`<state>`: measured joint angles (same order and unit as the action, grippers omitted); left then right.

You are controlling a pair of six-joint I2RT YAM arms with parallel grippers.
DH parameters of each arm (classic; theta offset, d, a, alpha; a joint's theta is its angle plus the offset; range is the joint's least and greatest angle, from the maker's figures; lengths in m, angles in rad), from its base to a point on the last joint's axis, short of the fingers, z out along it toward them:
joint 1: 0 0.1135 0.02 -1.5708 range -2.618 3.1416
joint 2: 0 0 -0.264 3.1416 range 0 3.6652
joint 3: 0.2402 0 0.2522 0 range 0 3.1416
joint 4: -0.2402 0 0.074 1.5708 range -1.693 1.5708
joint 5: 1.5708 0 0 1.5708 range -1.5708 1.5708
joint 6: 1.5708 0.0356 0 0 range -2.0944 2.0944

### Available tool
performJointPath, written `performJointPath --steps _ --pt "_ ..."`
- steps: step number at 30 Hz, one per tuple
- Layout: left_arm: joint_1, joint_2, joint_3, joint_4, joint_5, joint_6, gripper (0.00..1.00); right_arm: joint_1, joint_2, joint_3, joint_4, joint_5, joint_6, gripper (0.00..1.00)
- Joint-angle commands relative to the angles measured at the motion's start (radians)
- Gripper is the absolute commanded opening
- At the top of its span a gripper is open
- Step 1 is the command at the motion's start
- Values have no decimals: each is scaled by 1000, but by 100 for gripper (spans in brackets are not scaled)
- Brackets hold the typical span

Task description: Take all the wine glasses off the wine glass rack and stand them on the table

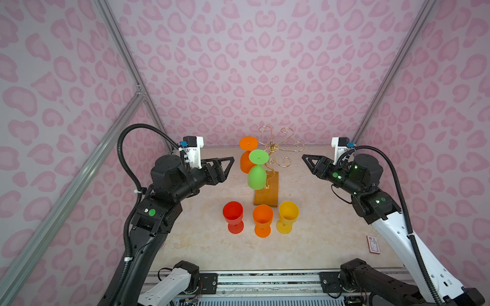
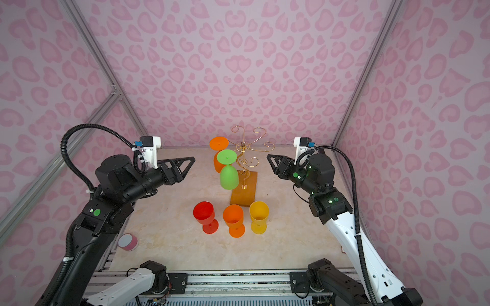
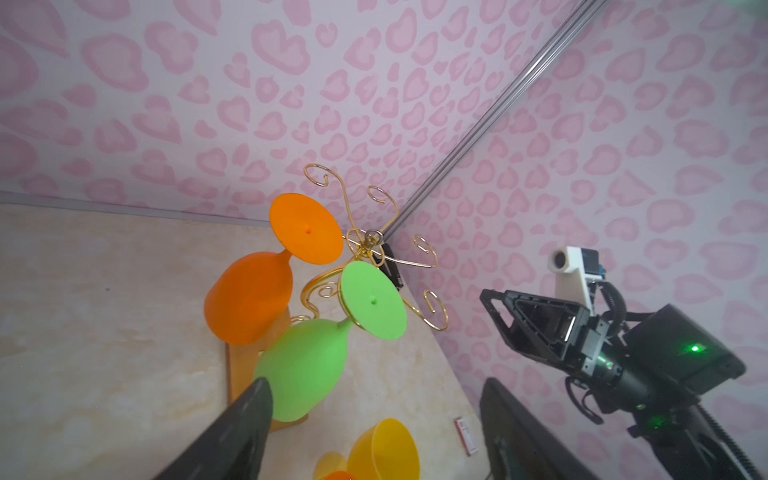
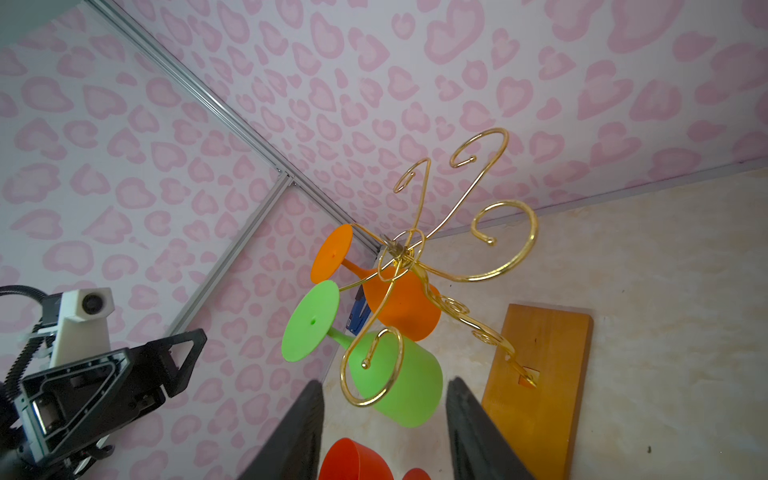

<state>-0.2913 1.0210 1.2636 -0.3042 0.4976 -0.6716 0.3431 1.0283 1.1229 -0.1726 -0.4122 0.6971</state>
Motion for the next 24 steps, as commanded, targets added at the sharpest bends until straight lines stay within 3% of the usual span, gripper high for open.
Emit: performJointPath --steps 1,5,8,24 --pt "13 47 -45 267 232 -227 79 5 -10 3 -41 64 -59 49" --pt "12 91 -112 432 294 -371 76 -1 -42 14 -99 131 -102 49" --pt "12 109 -119 463 317 -421 76 -23 -65 9 -116 149 -111 48" --pt "-7 182 -138 449 303 -453 72 -111 -106 -32 -103 97 -85 49"
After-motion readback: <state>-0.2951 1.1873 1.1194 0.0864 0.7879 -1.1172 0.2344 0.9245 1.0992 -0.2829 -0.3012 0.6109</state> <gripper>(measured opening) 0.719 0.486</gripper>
